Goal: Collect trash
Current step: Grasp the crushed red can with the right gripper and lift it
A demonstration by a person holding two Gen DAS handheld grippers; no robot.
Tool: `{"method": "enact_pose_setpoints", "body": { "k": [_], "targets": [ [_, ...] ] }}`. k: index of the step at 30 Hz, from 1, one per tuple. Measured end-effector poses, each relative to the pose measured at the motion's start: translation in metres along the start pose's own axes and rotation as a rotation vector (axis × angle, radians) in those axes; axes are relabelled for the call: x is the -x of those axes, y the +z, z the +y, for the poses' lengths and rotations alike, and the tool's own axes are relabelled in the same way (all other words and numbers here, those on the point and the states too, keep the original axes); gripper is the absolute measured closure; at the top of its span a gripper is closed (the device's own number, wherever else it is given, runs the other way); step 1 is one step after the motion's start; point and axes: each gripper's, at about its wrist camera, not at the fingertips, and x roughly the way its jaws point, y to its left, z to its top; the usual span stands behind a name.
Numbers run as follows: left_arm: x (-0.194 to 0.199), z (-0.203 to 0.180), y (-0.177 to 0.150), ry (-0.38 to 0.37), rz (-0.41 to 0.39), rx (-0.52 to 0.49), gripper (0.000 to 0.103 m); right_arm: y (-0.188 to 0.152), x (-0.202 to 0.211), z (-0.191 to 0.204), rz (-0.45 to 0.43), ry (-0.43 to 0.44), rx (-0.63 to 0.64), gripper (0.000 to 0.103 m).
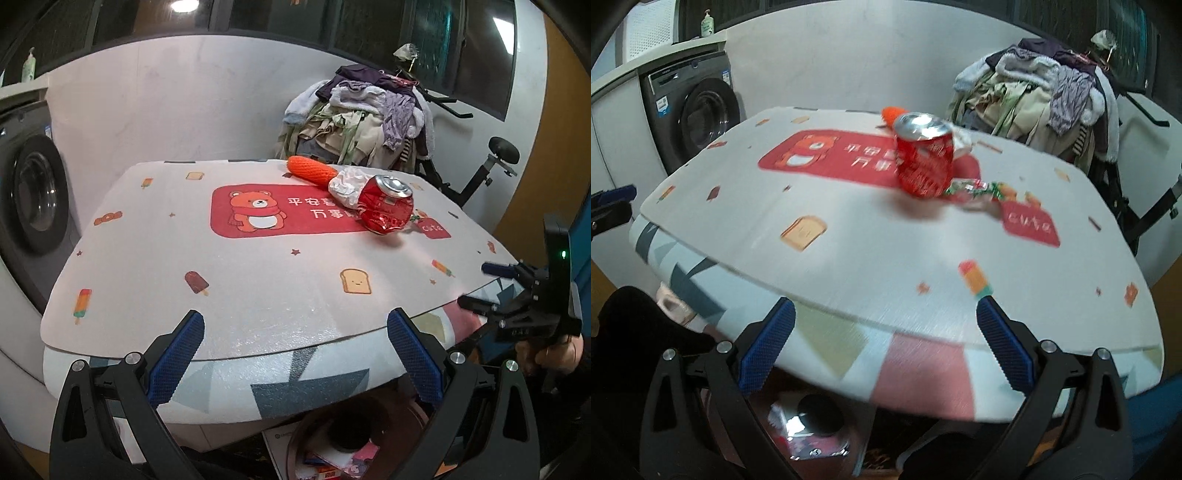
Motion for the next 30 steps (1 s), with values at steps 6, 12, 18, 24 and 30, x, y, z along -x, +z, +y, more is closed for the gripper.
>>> {"method": "enact_pose_setpoints", "body": {
  "k": [6,12,18,24,30],
  "targets": [
    [-0.012,0.016,0.009,0.0,0.015,0.022,0.006,0.026,-0.02,-0.018,-0.028,-0.028,0.02,0.006],
    [-0.022,0.035,0.017,-0.035,0.021,0.092,0.006,0.061,-0.048,-0.033,-0.067,-0.051,0.058,0.006],
    [-0.028,0.041,0.02,-0.08,0.011,0.149,0.006,0.101,-0.085,-0.044,-0.088,-0.048,0.057,0.006],
    [-0.038,0.044,0.02,-0.096,0.026,0.158,0.006,0.126,-0.128,-0.047,-0.048,-0.014,0.055,0.007],
    [-0.045,0.048,0.018,-0.104,0.038,0.168,0.006,0.135,-0.142,-0.042,-0.035,0.017,0.025,0.034]
  ]
}}
